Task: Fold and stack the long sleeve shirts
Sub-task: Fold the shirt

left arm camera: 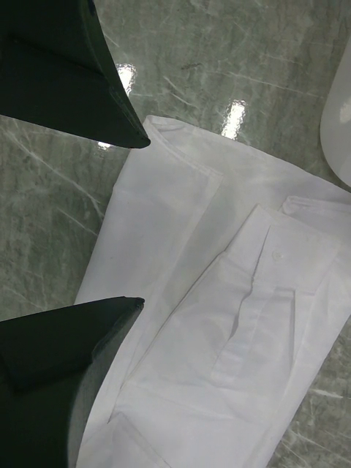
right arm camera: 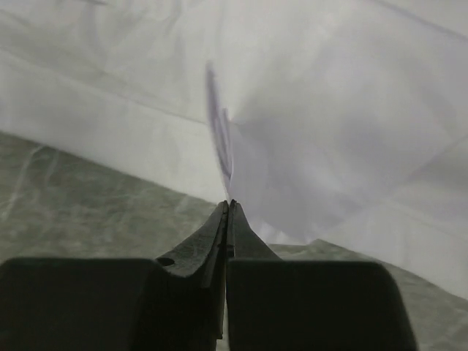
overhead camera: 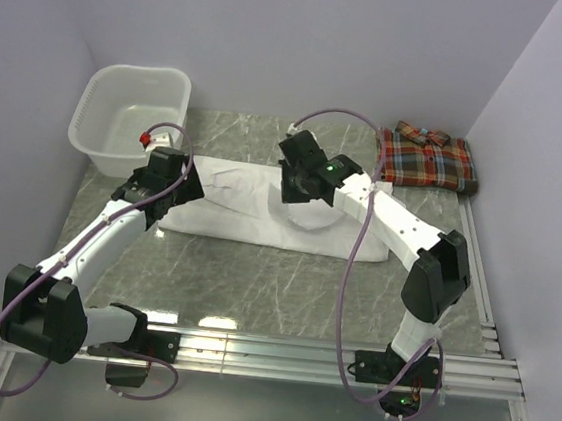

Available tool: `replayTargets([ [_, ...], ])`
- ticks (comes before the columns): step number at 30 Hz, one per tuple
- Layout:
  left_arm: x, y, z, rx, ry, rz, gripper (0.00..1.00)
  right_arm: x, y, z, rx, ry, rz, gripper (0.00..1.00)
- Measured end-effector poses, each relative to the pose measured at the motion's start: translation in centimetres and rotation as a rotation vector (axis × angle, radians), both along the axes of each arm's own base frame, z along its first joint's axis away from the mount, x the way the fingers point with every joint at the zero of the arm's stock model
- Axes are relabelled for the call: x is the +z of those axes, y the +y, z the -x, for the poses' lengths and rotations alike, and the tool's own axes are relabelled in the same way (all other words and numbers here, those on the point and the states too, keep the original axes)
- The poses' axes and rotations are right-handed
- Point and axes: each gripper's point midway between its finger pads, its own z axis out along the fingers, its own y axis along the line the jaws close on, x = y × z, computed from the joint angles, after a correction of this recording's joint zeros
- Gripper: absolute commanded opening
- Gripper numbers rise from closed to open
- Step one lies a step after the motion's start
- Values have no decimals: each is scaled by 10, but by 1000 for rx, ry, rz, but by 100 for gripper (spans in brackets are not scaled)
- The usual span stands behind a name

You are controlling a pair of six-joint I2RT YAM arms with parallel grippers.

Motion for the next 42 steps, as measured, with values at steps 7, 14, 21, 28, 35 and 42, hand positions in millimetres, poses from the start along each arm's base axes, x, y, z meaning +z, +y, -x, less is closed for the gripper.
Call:
replayTargets([
  [7, 0, 0, 0, -2, 2, 6, 88, -5, 59, 4, 62, 27, -173, 0],
  [14, 0, 0, 0, -3, 3, 11, 88, -4, 96, 2, 21, 19, -295, 0],
  [21, 0, 1, 0, 0, 3, 12, 88, -12, 110, -8, -96, -23, -426, 0],
  [28, 0, 2, 0, 2, 3, 12, 88, -6, 128, -13, -144, -77, -504, 0],
  [35, 0, 3, -1, 8, 2, 15, 88, -11, 137, -18, -203, -121, -543, 0],
  [42, 0, 3, -1, 7, 2, 15, 88, -24, 129, -23, -261, -161, -551, 0],
])
